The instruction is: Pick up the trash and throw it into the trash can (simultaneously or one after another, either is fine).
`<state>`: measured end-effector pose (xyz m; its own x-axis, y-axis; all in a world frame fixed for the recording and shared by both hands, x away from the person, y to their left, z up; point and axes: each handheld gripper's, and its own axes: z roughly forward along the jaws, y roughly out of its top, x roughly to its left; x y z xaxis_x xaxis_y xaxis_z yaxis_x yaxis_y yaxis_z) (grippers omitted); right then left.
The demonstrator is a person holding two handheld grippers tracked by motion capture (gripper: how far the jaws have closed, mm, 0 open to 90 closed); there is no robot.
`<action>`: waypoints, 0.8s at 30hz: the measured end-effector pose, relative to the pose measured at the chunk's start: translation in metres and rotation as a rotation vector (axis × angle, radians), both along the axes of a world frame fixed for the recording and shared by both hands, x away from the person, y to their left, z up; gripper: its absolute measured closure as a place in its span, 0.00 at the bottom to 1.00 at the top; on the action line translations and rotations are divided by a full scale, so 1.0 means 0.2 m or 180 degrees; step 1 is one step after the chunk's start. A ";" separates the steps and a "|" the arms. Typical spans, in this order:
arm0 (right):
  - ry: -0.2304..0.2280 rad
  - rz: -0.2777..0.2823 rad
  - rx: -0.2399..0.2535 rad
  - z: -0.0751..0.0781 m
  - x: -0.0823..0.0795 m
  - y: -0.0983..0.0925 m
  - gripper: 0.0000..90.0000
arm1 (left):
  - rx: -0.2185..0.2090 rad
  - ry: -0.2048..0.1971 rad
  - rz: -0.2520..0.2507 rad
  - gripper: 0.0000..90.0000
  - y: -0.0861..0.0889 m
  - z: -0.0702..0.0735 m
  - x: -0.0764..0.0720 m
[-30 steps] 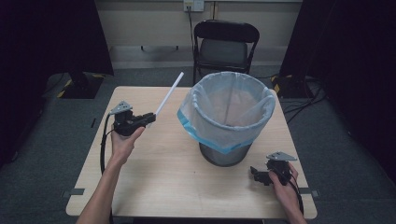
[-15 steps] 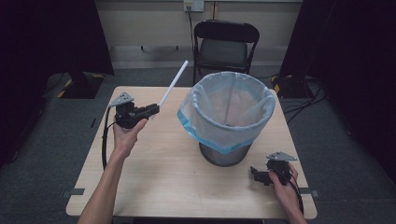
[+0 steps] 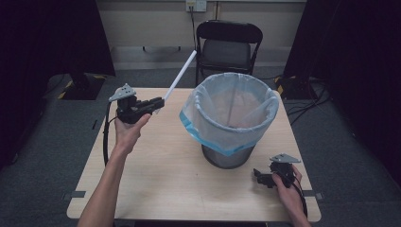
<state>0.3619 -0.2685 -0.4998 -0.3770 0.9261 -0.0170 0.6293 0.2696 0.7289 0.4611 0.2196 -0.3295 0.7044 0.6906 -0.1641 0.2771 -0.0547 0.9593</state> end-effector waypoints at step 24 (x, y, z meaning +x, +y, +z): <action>-0.0002 0.0006 0.0001 0.00 0.00 0.00 0.10 | -0.0029 -0.0234 -0.0188 0.89 -0.13 0.24 -0.01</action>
<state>0.3622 -0.2686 -0.4999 -0.3788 0.9253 -0.0170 0.6283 0.2706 0.7294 0.4598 0.1938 -0.2821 0.7542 0.6462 -0.1164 0.2024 -0.0602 0.9774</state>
